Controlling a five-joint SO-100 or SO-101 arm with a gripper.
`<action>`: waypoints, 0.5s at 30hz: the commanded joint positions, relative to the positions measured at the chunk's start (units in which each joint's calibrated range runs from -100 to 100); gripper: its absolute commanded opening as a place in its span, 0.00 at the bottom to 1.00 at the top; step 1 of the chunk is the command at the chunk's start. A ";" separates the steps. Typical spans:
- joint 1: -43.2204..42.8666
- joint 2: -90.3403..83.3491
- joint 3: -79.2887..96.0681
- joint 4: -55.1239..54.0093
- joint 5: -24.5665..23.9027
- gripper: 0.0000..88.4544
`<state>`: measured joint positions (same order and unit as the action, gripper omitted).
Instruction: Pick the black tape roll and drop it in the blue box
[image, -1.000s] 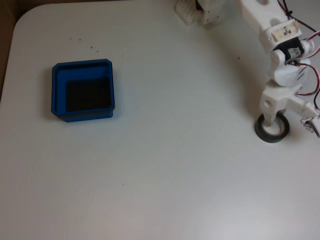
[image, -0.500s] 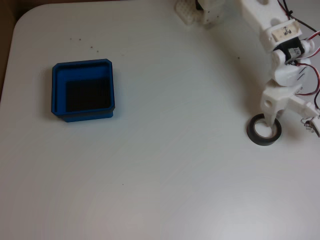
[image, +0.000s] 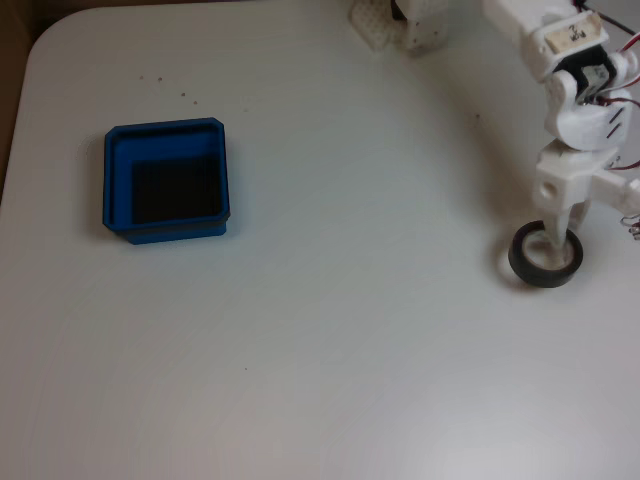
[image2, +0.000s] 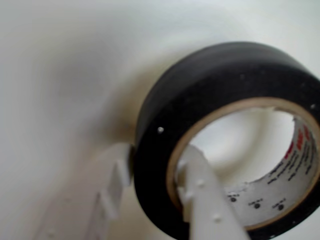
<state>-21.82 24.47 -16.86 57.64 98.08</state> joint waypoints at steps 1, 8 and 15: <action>0.67 -11.01 -2.55 4.74 -0.27 0.02; 2.62 -21.63 -2.55 24.38 -0.36 0.02; 20.31 -34.17 -2.64 35.43 -0.01 0.02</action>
<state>-9.05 -2.20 -16.86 90.80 97.91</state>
